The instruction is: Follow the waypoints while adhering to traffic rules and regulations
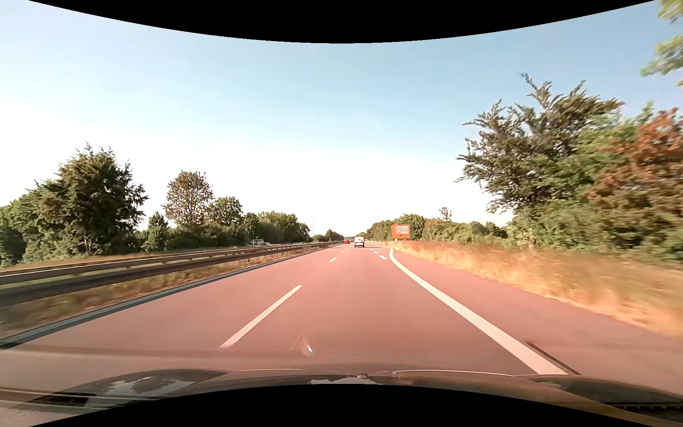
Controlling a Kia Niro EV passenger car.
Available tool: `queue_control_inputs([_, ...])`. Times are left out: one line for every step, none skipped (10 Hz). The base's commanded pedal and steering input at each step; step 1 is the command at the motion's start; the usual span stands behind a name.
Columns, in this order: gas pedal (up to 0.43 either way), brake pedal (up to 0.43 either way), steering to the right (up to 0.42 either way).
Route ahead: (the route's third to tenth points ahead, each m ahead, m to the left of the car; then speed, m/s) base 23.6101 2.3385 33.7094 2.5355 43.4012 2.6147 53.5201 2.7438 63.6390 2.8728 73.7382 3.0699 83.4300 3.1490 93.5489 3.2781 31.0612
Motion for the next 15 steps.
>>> queue_control_inputs([0.067, 0.006, -0.002])
queue_control_inputs([0.067, 0.006, -0.003])
queue_control_inputs([0.067, 0.006, -0.003])
queue_control_inputs([0.067, 0.006, -0.004])
queue_control_inputs([0.067, 0.006, -0.004])
queue_control_inputs([0.067, 0.006, -0.006])
queue_control_inputs([0.067, 0.006, -0.007])
queue_control_inputs([0.067, 0.006, -0.007])
queue_control_inputs([0.067, 0.006, -0.007])
queue_control_inputs([0.067, 0.006, -0.007])
queue_control_inputs([0.067, 0.006, -0.006])
queue_control_inputs([0.067, 0.006, -0.003])
queue_control_inputs([0.079, 0.006, 0.000])
queue_control_inputs([0.087, 0.006, 0.000])
queue_control_inputs([0.110, 0.006, 0.000])
